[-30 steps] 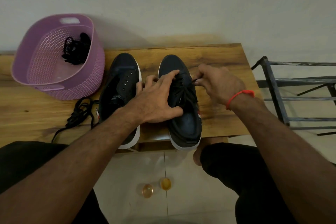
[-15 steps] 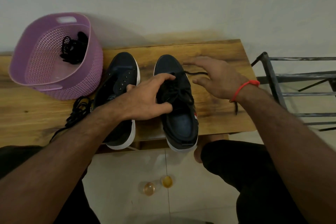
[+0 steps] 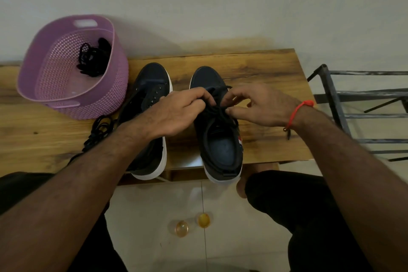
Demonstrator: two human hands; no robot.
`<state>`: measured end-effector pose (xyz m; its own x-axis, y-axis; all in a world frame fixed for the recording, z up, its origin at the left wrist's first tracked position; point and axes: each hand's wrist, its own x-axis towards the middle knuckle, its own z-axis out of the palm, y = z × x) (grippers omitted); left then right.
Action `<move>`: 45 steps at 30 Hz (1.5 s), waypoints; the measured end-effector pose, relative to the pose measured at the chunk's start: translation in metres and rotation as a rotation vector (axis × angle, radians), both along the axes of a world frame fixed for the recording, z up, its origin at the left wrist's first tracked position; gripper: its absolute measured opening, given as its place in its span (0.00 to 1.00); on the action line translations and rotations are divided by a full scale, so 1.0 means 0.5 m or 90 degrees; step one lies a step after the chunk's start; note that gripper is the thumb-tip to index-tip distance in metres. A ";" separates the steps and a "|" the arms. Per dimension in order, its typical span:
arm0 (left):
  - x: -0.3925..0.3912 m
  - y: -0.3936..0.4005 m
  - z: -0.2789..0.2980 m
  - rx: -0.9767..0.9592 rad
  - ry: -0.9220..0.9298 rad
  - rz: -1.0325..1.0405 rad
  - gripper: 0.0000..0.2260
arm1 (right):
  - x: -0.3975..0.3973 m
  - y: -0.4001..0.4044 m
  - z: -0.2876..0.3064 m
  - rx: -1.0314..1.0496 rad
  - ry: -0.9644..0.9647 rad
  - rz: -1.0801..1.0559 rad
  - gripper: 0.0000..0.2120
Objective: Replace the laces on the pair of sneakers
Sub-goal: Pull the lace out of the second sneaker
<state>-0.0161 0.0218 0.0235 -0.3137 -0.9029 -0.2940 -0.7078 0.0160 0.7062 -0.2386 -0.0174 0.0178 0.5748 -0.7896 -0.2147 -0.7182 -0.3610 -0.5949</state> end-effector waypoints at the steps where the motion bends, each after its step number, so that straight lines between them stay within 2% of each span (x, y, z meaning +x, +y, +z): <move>1: 0.000 -0.001 -0.002 -0.004 0.003 0.003 0.15 | 0.001 0.000 -0.001 -0.006 0.003 -0.001 0.07; 5: 0.005 -0.008 -0.009 -0.040 0.006 0.022 0.13 | 0.006 -0.001 -0.002 -0.021 -0.013 -0.037 0.02; 12: 0.009 -0.007 0.000 -0.016 0.009 -0.012 0.12 | 0.007 0.000 -0.007 0.007 -0.055 -0.087 0.04; 17: 0.011 -0.012 -0.007 -0.015 -0.001 -0.021 0.03 | 0.008 0.002 -0.004 0.019 -0.053 -0.099 0.03; 21: 0.008 -0.014 -0.010 -0.012 0.006 -0.006 0.09 | 0.010 0.002 -0.003 0.004 -0.039 -0.107 0.04; 24: 0.001 -0.013 -0.016 -0.031 -0.012 0.001 0.08 | 0.005 0.002 0.000 0.020 -0.048 -0.093 0.01; 31: 0.001 -0.018 -0.022 -0.037 -0.030 0.006 0.03 | 0.011 0.009 0.003 0.091 0.005 0.021 0.27; 34: 0.003 -0.017 -0.023 -0.072 -0.038 -0.004 0.03 | 0.024 0.015 -0.002 0.070 0.041 0.020 0.39; 35: 0.004 -0.019 -0.022 -0.089 -0.035 0.005 0.03 | 0.027 0.017 -0.006 0.051 0.058 0.022 0.40; 37: 0.006 -0.028 -0.019 -0.149 0.031 0.139 0.04 | 0.029 0.017 -0.014 0.028 0.074 0.025 0.39; 40: 0.023 -0.048 0.013 -0.197 0.344 0.534 0.06 | 0.024 0.013 -0.021 0.031 0.075 0.034 0.36; 41: 0.034 -0.054 0.018 -0.183 0.405 0.604 0.06 | 0.023 0.012 -0.022 0.031 0.074 0.033 0.35; 43: 0.045 -0.059 0.013 -0.131 0.341 0.592 0.06 | 0.023 0.010 -0.023 0.028 0.066 0.029 0.35; 45: 0.038 -0.047 -0.005 -0.109 0.160 0.455 0.23 | 0.025 0.010 -0.020 0.029 0.058 0.030 0.34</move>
<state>0.0031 -0.0017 0.0210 0.3227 -0.9377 -0.1286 -0.4067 -0.2601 0.8758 -0.2262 -0.0125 0.0078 0.5870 -0.7507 -0.3029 -0.7534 -0.3697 -0.5437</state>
